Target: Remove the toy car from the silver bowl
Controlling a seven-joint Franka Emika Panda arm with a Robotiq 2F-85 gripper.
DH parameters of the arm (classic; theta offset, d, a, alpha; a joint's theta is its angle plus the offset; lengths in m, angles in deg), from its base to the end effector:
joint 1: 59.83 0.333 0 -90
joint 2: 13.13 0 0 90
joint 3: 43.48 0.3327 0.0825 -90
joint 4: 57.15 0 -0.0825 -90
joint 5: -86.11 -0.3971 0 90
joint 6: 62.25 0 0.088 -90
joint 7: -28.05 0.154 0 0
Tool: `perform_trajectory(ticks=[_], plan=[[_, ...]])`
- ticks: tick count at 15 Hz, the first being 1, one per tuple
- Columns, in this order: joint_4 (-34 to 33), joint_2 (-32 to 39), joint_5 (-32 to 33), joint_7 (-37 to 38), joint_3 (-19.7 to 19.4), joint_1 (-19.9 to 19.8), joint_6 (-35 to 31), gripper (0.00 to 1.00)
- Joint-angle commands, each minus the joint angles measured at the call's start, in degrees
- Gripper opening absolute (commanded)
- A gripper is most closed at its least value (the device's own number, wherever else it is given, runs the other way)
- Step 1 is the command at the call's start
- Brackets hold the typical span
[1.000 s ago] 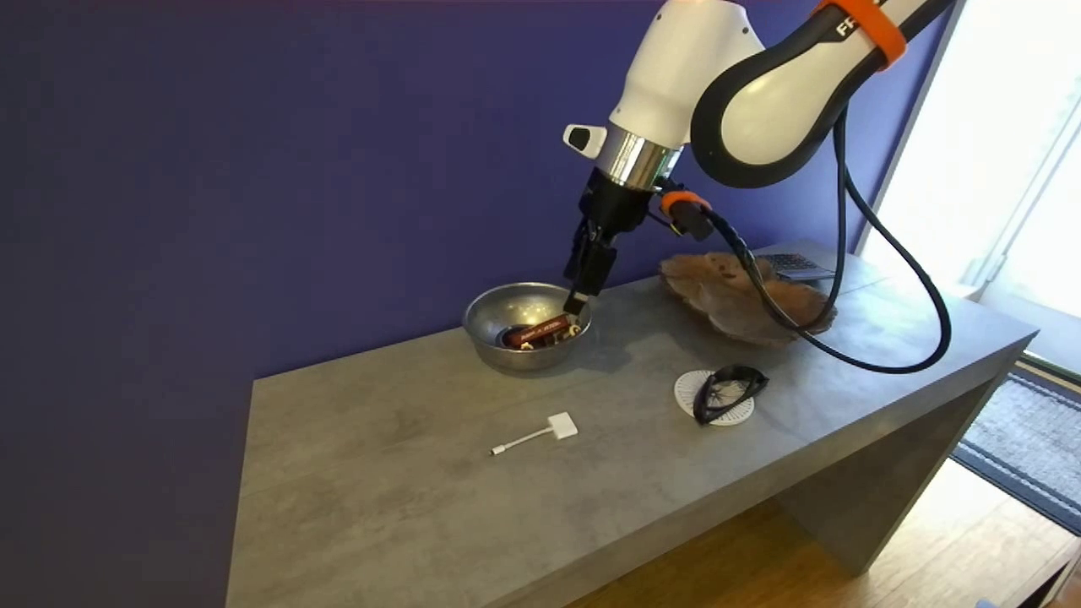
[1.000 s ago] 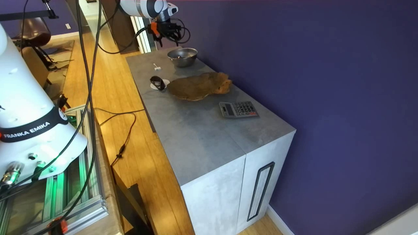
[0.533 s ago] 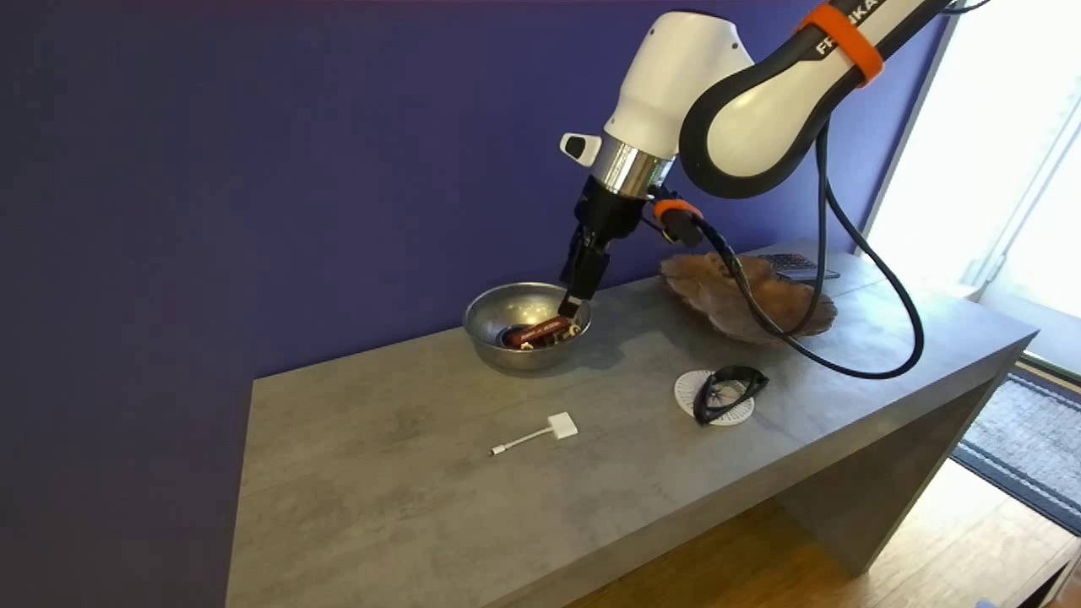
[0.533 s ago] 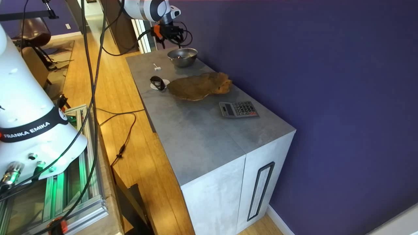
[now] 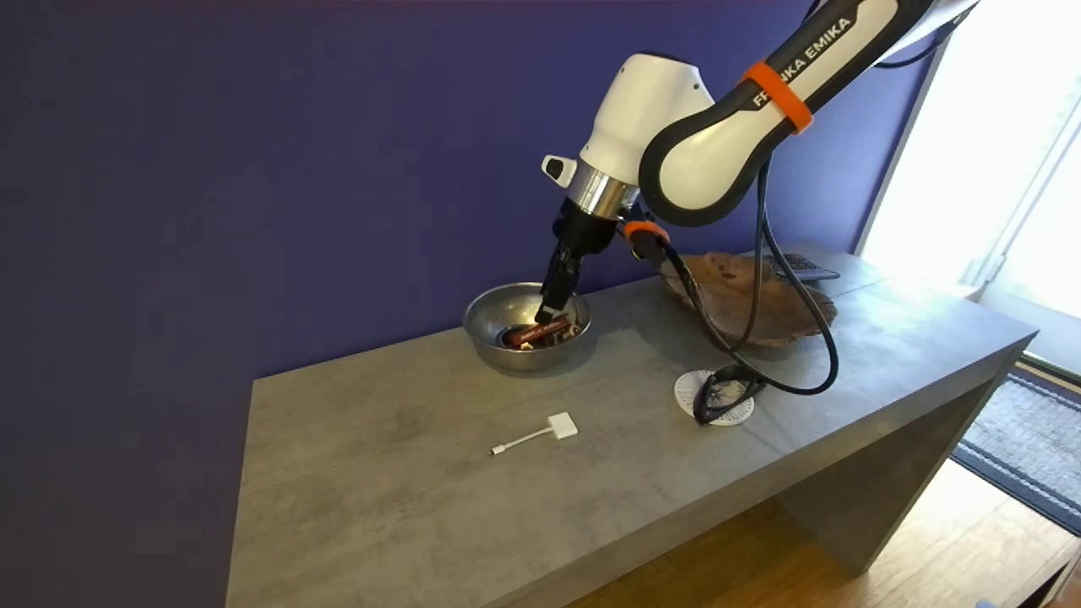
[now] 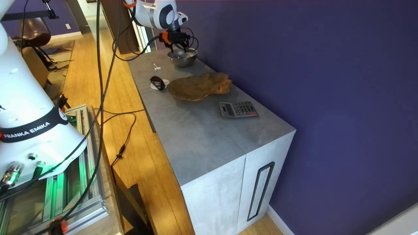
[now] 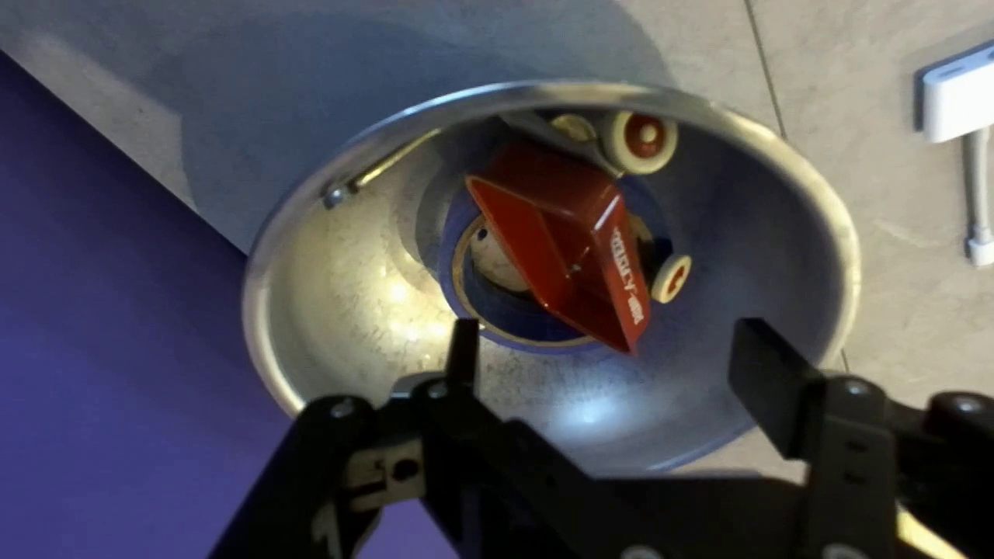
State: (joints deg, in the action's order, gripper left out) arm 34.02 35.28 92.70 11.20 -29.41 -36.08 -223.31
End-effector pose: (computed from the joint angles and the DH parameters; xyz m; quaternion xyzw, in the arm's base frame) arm 0.6192 0.4508 0.1475 -0.8727 -0.4425 -0.1866 0.0881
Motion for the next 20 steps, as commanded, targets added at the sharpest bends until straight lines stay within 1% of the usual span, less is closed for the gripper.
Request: perform_trajectory(ticks=[1,2,4,5,6,7,12,14,16,18,20], plan=[[-6.1,4.2,2.0,2.2,-1.1,1.2,3.4,0.77],[-6.9,5.0,1.8,2.1,-0.8,1.1,4.5,0.7],[-8.2,5.6,1.6,1.9,-0.5,1.0,7.9,0.67],[-8.9,5.9,1.4,1.7,-0.2,0.8,9.3,0.56],[-9.6,6.2,1.4,1.6,-0.1,0.8,10.5,0.43],[-10.3,6.5,1.3,1.5,0.1,0.9,11.5,0.4],[-12.4,7.0,1.1,1.1,0.5,1.1,13.8,0.04],[-12.7,6.9,0.9,0.9,0.9,1.0,14.4,0.0],[-12.0,5.9,0.6,0.6,1.7,0.6,14.0,0.03],[-9.7,3.3,0.6,0.3,2.4,0.2,12.6,0.03],[-5.6,-0.9,0.3,0.6,2.1,0.4,11.0,0.03]])
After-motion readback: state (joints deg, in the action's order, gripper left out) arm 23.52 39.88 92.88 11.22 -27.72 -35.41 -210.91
